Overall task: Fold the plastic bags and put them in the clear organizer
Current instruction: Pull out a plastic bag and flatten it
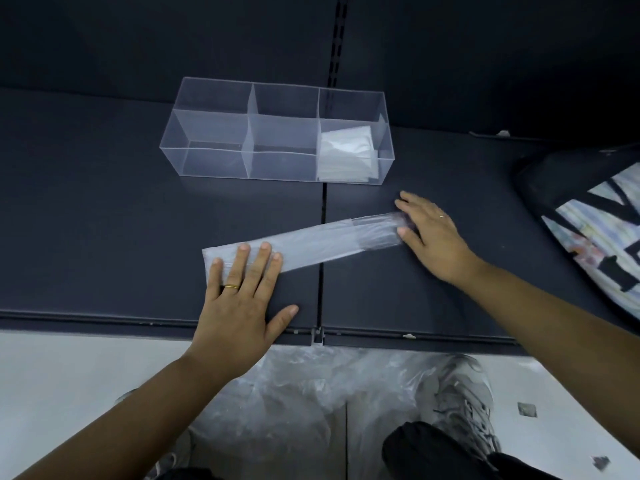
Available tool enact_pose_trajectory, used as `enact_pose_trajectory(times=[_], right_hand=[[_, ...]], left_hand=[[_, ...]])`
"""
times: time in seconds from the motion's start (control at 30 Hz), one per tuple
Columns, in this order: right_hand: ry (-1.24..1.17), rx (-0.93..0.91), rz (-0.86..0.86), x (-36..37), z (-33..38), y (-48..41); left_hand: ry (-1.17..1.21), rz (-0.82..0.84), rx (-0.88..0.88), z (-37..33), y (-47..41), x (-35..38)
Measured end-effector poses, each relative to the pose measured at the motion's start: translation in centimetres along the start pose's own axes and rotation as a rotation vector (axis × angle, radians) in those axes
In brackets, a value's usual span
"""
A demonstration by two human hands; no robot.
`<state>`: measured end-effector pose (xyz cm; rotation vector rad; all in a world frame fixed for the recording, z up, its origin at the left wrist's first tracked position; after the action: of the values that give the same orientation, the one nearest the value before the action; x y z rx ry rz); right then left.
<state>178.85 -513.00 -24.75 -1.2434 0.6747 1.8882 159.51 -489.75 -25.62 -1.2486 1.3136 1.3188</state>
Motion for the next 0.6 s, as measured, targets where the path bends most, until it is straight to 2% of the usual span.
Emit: enact_pose_trajectory(times=[0.1,0.2,0.3,0.47,0.6], right_hand=[[-0.111,0.060,-0.141,-1.5,0.1,-0.9],[-0.181,0.090,-0.096,-1.7,0.1,-1.2],[-0.397,0.171,-0.047,-2.4,0.1,-0.2],[-0.772,0.441,0.177,-2.1,1.2,5.2],[-0.958,0.572,0.364,-2.5,4.3,10.1]], left_hand=[[0.006,-0.005,0.011,0.1,-0.1,-0.2],[0.013,-0.007,0.047,0.6,-0.3,0.0],[0.044,-0.031,0.083,1.5,-0.8,-0.2],[0.186,-0.080,0.133,0.8,-1.5,-1.6],[0.353,0.012,0.313,-7.0,0.0,-2.1]])
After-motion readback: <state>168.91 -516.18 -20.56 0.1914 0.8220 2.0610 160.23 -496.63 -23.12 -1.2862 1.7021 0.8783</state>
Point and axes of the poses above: each hand's wrist, its own y-axis away from the middle knuckle, its own x-axis out of the palm, z = x × y, the point moved 6 cm from there along -y, towards the middle knuckle, and after that the axes turned 3 degrees about -x, right-handed, at the moved point
